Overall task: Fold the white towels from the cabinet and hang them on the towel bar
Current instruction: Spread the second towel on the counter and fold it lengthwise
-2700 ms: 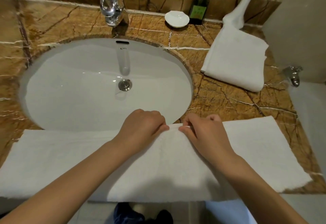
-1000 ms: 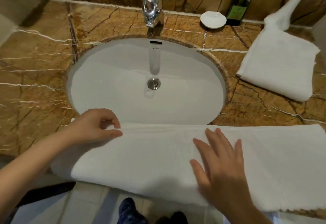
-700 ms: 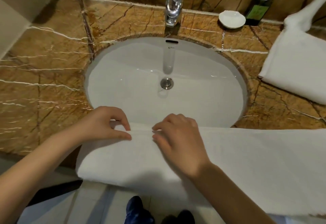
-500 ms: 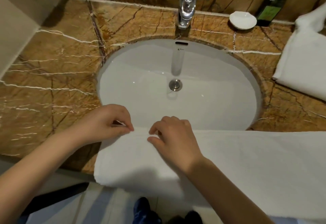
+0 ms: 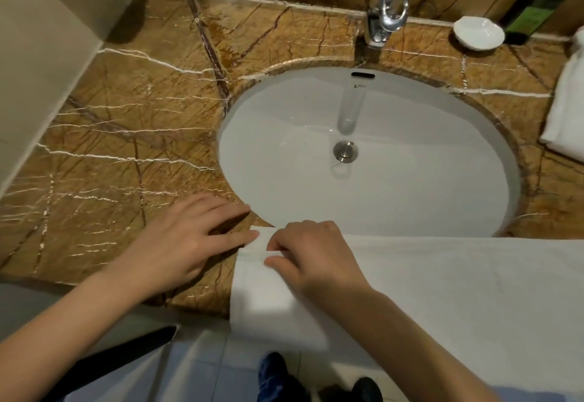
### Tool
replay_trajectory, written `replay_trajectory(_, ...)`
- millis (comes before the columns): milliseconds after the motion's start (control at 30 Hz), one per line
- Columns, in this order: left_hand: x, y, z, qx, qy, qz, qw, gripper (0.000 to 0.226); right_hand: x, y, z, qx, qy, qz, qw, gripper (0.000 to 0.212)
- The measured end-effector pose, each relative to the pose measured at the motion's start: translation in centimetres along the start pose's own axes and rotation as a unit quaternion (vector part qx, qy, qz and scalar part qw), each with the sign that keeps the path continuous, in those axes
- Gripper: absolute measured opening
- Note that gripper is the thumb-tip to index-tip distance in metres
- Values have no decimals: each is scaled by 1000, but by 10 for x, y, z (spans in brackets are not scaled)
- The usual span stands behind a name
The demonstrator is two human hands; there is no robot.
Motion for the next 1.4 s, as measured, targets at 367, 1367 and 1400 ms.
replay_trajectory(367, 8, 12, -10, -43, 33, 15, 998, 74, -9, 1, 9, -39, 97, 92, 990, 17)
replay_trajectory(1367, 0, 4, 0, 285, -327, 85, 897, 13, -1, -16, 42, -18, 102, 132, 986, 26)
replay_trajectory(1400, 1, 3, 1, 276, -348, 83, 892, 13, 8, -23, 53, -39, 110, 109, 987, 23)
Point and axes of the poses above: each hand's wrist, its own x-axis away from the middle knuckle, its own y-axis out of the palm, z = x × y, the point moved 5 cm from there along -x, towards the middle knuckle, and after that the axes turned 11 degrees about -y, right-handed, at the moved point
